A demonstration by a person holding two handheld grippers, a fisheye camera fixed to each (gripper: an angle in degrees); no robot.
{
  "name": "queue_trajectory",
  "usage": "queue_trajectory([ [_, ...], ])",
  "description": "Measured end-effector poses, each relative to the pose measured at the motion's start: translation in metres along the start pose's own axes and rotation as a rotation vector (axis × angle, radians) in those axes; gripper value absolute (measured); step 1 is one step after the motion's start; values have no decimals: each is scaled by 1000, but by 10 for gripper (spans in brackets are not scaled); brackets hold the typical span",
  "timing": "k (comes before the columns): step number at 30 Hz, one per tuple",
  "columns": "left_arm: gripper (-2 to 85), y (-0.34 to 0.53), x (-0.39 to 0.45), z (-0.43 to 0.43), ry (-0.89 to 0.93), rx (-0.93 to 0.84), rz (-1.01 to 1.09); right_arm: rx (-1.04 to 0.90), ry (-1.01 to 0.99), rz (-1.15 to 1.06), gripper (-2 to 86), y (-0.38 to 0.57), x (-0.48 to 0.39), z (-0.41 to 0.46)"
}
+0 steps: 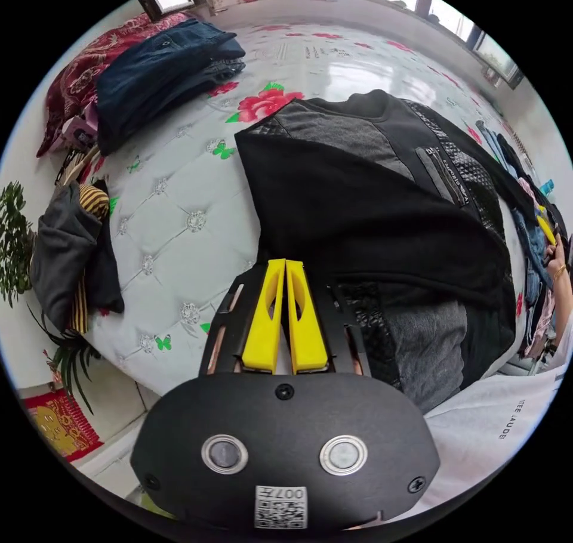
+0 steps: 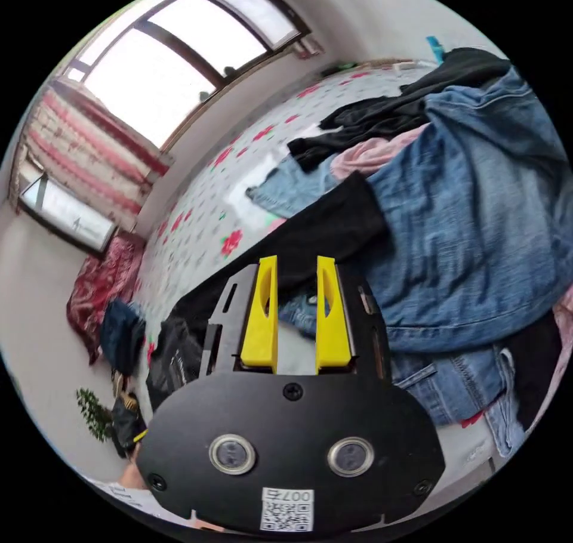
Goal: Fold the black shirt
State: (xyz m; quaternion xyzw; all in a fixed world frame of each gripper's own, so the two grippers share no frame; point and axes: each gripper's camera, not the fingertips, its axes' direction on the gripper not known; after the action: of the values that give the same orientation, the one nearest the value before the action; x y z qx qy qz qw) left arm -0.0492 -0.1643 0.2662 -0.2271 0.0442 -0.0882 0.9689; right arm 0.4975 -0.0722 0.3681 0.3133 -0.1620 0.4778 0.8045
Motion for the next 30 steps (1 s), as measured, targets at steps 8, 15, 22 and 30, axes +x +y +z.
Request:
queue_trajectory([
  [8, -10, 37, -44, 3, 91, -119, -250, -103, 136, -2, 28, -7, 34, 22],
  [15, -10, 50, -37, 7, 94, -135, -221, 50, 87, -229, 0, -16, -13, -28],
  [22, -10, 50, -44, 13, 144, -98, -195, 135, -346, -616, -1, -16, -127, -101],
  [30, -8, 52, -71, 18, 204, -12, -160, 44, -548, -759, -1, 28, -217, -98],
])
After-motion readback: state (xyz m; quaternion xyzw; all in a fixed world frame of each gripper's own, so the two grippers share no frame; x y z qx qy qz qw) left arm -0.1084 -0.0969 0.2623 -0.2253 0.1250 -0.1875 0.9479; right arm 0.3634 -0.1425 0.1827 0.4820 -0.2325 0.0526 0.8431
